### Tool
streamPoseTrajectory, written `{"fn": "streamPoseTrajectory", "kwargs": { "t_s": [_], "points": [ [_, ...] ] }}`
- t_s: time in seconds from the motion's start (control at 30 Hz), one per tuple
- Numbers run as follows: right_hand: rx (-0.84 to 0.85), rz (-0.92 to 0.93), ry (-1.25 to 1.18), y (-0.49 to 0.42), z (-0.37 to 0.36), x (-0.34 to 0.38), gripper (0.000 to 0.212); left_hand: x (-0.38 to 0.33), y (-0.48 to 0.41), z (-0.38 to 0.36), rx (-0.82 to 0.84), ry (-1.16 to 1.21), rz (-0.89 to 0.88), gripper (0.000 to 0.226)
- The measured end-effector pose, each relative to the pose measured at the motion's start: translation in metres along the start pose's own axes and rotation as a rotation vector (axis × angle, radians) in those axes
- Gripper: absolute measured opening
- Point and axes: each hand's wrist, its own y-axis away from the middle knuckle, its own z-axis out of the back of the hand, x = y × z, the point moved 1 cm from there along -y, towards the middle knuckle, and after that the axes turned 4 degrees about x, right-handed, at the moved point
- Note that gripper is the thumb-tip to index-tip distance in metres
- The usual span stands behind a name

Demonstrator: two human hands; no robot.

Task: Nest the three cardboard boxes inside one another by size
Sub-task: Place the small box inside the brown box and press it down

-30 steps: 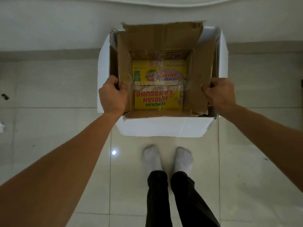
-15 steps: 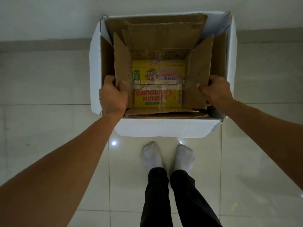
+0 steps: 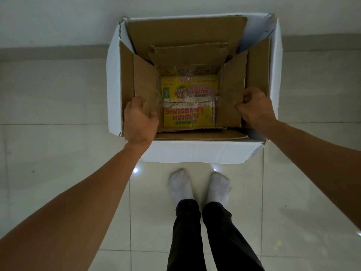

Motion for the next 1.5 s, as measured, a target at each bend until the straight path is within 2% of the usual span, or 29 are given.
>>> {"fn": "streamPoseTrajectory", "kwargs": {
  "t_s": [0.23, 0.43, 0.57, 0.67, 0.83, 1.23, 1.5],
  "points": [
    [-0.037, 0.078, 0.073, 0.010, 0.002, 0.000, 0.039, 0.003, 0.012, 0.009, -0.046, -0.137, -0.112, 0.035],
    [-0.038, 0.207, 0.301, 0.024, 0.003, -0.012, 0.037, 0.010, 0.024, 0.015, -0.088, -0.253, -0.118, 0.052],
    [-0.023, 0.272, 0.390, 0.037, 0.002, -0.021, 0.037, 0.018, 0.030, 0.013, -0.022, -0.175, -0.017, 0.071],
    [-0.038, 0.288, 0.467, 0.044, 0.000, -0.025, 0.041, 0.025, 0.033, 0.010, 0.016, -0.110, 0.019, 0.073],
    [0.041, 0.312, 0.564, 0.047, -0.004, -0.033, 0.042, 0.029, 0.032, 0.007, 0.054, -0.080, 0.023, 0.075],
    [0.064, 0.383, 0.565, 0.047, -0.003, -0.042, 0.033, 0.030, 0.033, 0.005, 0.081, -0.096, 0.017, 0.076],
    [0.081, 0.424, 0.535, 0.051, 0.003, -0.043, 0.049, 0.033, 0.033, 0.007, 0.079, -0.115, -0.010, 0.071]
  ]
}}
